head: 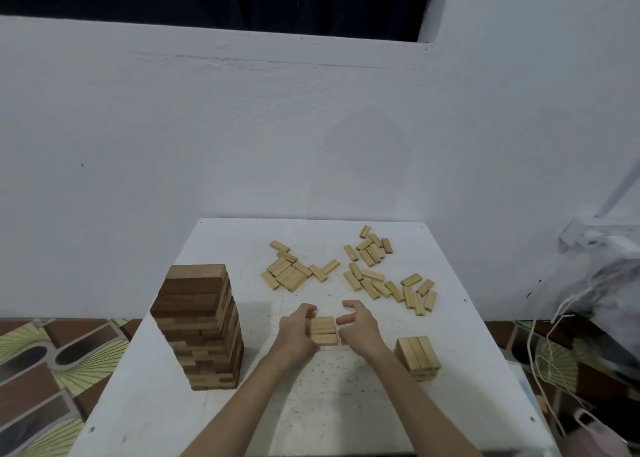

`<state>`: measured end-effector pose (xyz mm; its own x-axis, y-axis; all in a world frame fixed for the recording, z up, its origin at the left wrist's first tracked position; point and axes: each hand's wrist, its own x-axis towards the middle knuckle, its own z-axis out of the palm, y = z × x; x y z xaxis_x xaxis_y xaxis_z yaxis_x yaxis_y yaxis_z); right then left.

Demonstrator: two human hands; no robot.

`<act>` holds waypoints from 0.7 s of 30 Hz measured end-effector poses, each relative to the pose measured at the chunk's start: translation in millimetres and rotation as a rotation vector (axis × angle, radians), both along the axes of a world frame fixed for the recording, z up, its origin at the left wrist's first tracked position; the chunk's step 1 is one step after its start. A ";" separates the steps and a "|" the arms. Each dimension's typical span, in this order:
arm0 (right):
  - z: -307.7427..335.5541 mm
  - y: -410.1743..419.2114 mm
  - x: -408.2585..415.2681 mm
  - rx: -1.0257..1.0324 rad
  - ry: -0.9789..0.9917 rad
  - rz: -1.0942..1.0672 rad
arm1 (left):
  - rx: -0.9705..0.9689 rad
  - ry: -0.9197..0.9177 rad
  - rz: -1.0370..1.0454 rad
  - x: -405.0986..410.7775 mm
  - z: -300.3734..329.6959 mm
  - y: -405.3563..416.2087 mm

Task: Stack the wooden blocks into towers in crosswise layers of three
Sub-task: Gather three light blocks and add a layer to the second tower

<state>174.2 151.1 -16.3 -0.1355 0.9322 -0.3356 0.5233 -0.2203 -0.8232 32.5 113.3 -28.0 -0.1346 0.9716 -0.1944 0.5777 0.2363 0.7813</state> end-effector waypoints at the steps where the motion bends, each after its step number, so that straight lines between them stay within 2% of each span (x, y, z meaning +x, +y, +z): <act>1: 0.0 -0.1 -0.1 -0.005 0.010 -0.002 | -0.005 0.005 -0.008 0.7 0.0 0.6; 6: -2.5 1.0 3.7 -0.033 0.043 -0.060 | -0.048 0.030 0.040 -0.1 2.7 4.2; 11: -2.0 -0.6 0.5 -0.045 0.074 -0.067 | -0.156 -0.113 0.141 -2.8 9.6 6.9; 16: -3.2 -2.6 -4.9 -0.037 0.106 -0.061 | -0.153 -0.149 0.219 -1.5 11.0 7.3; 21: -4.0 -1.9 -5.2 -0.014 0.094 -0.062 | -0.149 -0.158 0.211 -4.5 10.5 6.4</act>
